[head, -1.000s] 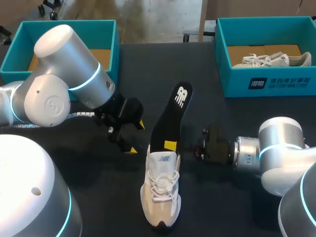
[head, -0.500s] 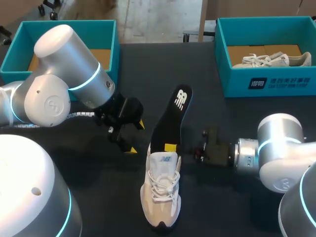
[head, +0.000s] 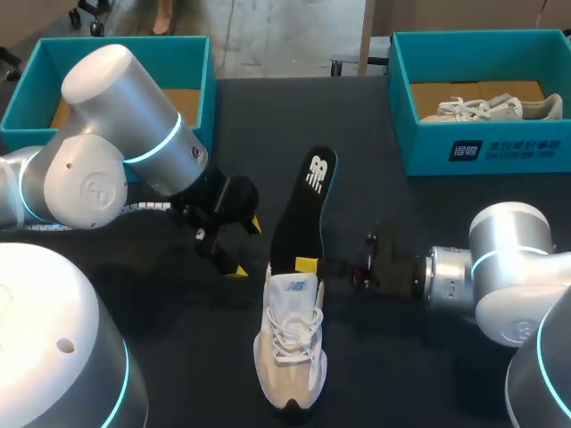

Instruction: Take the shoe out of the shoebox, open the shoe tongue, remove and reinsert the insole, then place the shoe into the shoebox

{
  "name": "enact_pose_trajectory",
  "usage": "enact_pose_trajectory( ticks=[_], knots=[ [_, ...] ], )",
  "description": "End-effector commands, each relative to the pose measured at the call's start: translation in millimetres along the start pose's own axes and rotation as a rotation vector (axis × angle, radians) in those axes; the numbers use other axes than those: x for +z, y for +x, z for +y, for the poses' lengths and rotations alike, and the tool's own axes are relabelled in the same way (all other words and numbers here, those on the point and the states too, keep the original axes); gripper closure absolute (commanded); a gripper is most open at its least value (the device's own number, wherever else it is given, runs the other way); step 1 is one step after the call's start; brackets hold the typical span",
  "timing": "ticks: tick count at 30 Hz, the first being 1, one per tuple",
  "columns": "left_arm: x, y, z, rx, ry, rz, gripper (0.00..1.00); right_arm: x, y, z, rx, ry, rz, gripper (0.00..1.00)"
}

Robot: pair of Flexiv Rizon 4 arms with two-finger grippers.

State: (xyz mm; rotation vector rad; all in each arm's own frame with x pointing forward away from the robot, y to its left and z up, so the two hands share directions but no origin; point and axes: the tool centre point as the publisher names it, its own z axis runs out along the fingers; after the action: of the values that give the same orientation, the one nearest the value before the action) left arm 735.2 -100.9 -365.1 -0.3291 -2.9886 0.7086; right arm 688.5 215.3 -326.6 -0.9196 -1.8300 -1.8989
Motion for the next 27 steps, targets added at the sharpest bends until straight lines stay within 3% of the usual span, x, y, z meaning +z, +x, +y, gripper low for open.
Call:
enact_pose_trajectory(
  ticks=[1, 7, 11, 12, 14, 27],
  knots=[
    [0, 0.8, 1, 0.001, 0.002, -0.001, 0.0, -1, -2.7, 3.2, -0.004, 0.013, 0.031, 0.69],
    [0, 0.8, 1, 0.001, 0.002, -0.001, 0.0, 1, -4.8, 7.7, -0.008, 0.02, 0.039, 0.69],
    [0, 0.8, 1, 0.001, 0.002, -0.001, 0.0, 2, -8.0, 8.5, 0.001, 0.023, 0.034, 0.75],
    [0, 0.8, 1, 0.001, 0.002, -0.001, 0.0, 2, -8.4, 8.4, 0.001, 0.023, 0.034, 0.78],
    [0, 0.8, 1, 0.001, 0.002, -0.001, 0.0, 2, -9.0, 8.3, 0.002, 0.022, 0.032, 1.0],
    [0, 0.8, 1, 0.001, 0.002, -0.001, 0.0, 1, -14.2, -6.0, -0.045, 0.0, 0.042, 1.0]
  ],
)
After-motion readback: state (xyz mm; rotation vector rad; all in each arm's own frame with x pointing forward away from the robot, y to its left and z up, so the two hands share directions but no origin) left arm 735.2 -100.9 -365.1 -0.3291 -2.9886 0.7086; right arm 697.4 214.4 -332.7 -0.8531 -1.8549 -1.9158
